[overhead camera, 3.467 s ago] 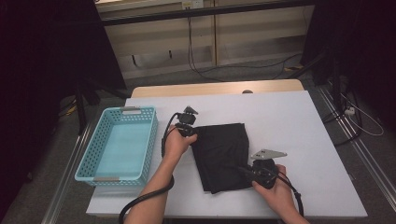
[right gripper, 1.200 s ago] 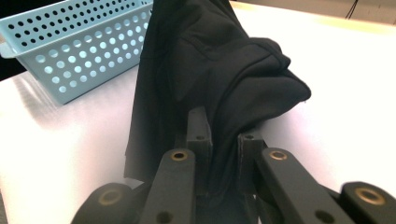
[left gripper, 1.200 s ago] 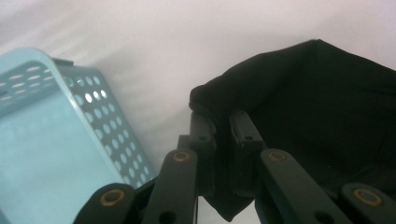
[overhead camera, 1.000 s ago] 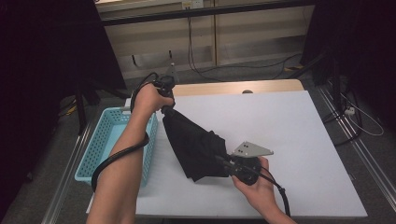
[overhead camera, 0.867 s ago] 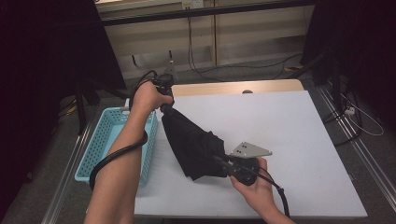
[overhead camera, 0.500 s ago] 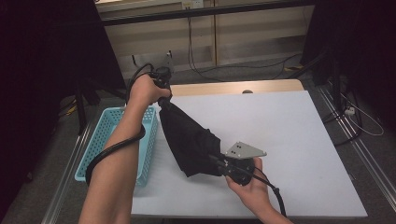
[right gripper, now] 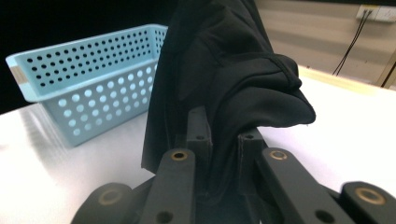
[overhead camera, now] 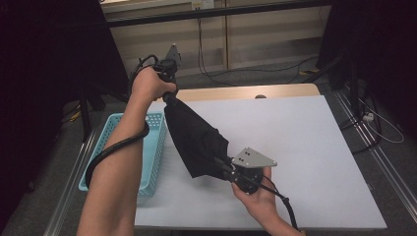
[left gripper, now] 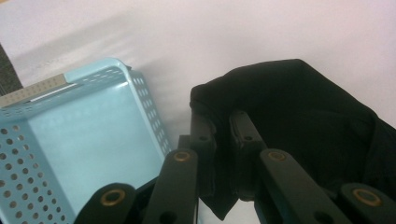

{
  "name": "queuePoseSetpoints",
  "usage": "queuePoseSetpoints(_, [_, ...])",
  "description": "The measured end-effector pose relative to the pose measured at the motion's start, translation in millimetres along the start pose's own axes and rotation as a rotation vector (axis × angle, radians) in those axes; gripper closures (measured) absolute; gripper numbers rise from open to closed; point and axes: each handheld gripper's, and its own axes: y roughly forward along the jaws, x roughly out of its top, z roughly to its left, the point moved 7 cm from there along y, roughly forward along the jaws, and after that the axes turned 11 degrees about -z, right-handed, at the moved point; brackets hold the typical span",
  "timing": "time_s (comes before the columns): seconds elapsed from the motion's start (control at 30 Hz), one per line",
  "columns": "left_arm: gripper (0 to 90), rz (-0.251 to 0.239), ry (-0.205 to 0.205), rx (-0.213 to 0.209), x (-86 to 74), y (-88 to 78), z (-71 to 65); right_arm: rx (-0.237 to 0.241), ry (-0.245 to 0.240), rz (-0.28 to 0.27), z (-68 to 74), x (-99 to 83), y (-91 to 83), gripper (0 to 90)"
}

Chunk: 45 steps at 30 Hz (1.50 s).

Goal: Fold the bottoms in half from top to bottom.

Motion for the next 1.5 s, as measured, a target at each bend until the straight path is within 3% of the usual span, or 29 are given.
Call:
queuePoseSetpoints(0.2, [82.2, -0.003, -0.012, -0.015, 2.1, -4.7, 3.7, 0.004, 0.023, -0.018, -1.0, 2.6, 1.2, 80.4])
queuePoseSetpoints(0.53, [82.2, 0.058, -0.072, 0.000, 4.2, -12.7, 14.7, 0.000, 0.025, -0.045, 1.5, 8.4, 5.8, 80.4])
queuePoseSetpoints(0.97, [82.3, 0.040, -0.093, 0.021, 6.6, -28.8, 22.2, 0.014, 0.002, -0.069, 12.4, 25.8, 15.2, 80.4])
queuePoseSetpoints(1.17, [82.2, 0.030, -0.092, 0.035, 7.0, -34.5, 22.3, 0.015, 0.023, -0.061, 13.3, 24.9, 18.3, 80.4])
queuePoseSetpoints(1.5, [82.3, 0.022, -0.108, 0.033, 3.1, -47.6, 24.0, 0.036, 0.011, -0.068, 24.0, 27.6, 18.7, 80.6])
